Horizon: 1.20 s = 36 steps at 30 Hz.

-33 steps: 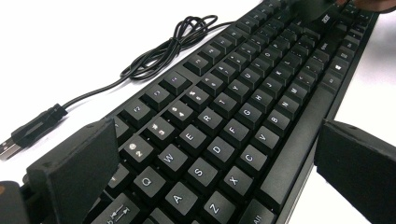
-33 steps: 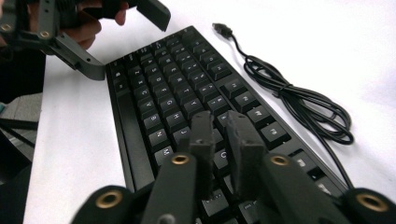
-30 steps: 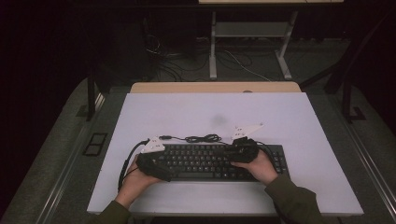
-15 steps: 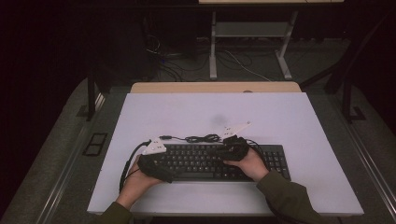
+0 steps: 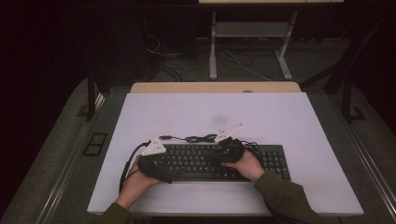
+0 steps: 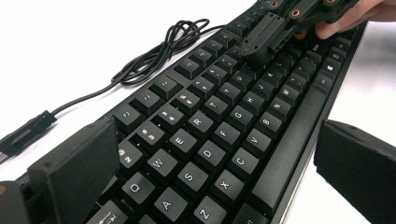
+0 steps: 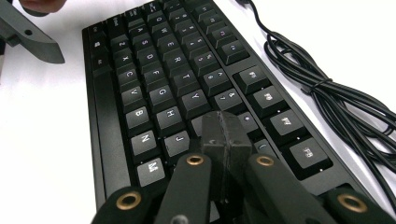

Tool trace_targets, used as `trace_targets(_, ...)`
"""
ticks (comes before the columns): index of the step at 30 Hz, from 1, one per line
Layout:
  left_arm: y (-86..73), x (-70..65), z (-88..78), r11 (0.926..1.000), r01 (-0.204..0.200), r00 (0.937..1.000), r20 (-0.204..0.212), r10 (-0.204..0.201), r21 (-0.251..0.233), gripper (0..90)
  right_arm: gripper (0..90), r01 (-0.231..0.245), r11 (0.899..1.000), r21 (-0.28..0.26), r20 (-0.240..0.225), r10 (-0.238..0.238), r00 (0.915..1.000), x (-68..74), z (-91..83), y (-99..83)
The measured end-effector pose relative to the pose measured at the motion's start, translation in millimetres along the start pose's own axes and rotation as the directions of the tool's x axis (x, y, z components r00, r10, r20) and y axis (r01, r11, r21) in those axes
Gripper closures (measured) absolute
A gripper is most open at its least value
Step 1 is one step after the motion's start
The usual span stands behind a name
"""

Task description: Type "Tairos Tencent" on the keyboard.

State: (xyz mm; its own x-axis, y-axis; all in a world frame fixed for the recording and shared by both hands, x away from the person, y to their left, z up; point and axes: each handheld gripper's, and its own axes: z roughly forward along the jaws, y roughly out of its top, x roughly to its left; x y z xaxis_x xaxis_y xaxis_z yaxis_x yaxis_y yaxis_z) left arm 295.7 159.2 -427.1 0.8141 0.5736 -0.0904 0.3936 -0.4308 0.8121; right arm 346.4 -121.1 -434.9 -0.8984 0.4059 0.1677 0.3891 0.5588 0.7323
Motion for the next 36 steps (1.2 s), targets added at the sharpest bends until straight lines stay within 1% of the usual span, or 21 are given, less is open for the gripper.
trace_targets(8,-0.4,-0.4,-0.4,1.0000,0.001,1.0000,-0.003,-0.001,-0.004,0.0,89.2,0.004,1.000,0.007,0.000,-0.004,1.0000,0.4,1.4,0.1)
trace_targets(9,-0.4,-0.4,-0.4,1.0000,0.000,1.0000,-0.003,0.000,-0.003,0.0,89.2,0.002,1.000,0.016,0.003,-0.002,1.0000,1.0,2.2,-0.2)
trace_targets(11,-0.5,-0.3,-0.4,1.0000,0.000,1.0000,-0.002,0.000,-0.003,0.0,89.3,-0.002,1.000,0.012,-0.004,0.002,1.0000,0.4,2.8,-0.9)
trace_targets(20,-0.4,-0.4,-0.3,1.0000,-0.001,1.0000,-0.002,0.001,-0.003,0.0,89.2,-0.003,1.000,0.009,-0.007,0.003,1.0000,0.0,2.5,-1.2)
trace_targets(28,-0.5,-0.3,-0.2,1.0000,-0.002,1.0000,-0.001,0.002,-0.003,0.5,87.6,-0.009,1.000,-0.014,-0.006,0.009,0.9999,-2.5,-2.5,-0.6)
trace_targets(31,-0.4,-0.6,-0.3,1.0000,-0.002,1.0000,-0.002,0.002,-0.005,0.5,85.3,-0.017,0.999,-0.027,-0.010,0.017,0.9998,-3.3,-4.4,-0.7)
trace_targets(32,-0.5,-0.5,-0.5,1.0000,-0.002,1.0000,-0.002,0.002,-0.005,0.5,83.8,-0.018,0.999,-0.031,-0.013,0.017,0.9998,-3.8,-5.1,-0.7)
trace_targets(33,-0.6,-0.3,-0.7,1.0000,-0.003,1.0000,-0.003,0.003,-0.006,0.5,81.2,-0.028,0.999,-0.045,-0.018,0.027,0.9995,-4.6,-7.6,-0.6)
trace_targets(34,-0.8,-0.3,-1.0,1.0000,-0.001,1.0000,-0.005,0.001,-0.006,0.5,81.2,-0.028,0.999,-0.045,-0.018,0.027,0.9995,-4.6,-7.6,-0.6)
trace_targets(36,-1.6,0.4,-2.2,1.0000,-0.002,1.0000,-0.007,0.002,-0.008,0.9,76.9,-0.037,0.998,-0.059,-0.020,0.036,0.9992,-5.5,-10.6,-0.6)
